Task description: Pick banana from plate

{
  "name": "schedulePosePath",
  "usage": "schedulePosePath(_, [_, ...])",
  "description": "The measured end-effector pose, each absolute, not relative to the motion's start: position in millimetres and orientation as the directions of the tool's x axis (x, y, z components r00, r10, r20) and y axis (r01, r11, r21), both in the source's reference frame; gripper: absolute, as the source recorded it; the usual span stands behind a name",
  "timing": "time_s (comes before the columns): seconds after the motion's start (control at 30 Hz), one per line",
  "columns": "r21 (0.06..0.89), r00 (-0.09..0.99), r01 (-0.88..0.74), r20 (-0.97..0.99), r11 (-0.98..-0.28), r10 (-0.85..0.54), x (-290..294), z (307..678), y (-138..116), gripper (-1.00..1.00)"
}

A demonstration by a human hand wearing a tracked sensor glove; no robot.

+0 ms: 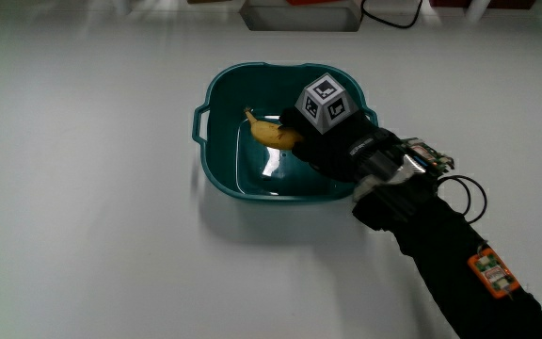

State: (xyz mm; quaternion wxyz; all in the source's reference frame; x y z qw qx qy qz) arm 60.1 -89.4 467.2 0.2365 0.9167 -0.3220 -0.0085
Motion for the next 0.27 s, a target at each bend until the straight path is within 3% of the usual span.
schedulePosePath(0.27, [0.350,0.751,-0.650,0.155,-0.675,-0.642,66,429,-72,1.00])
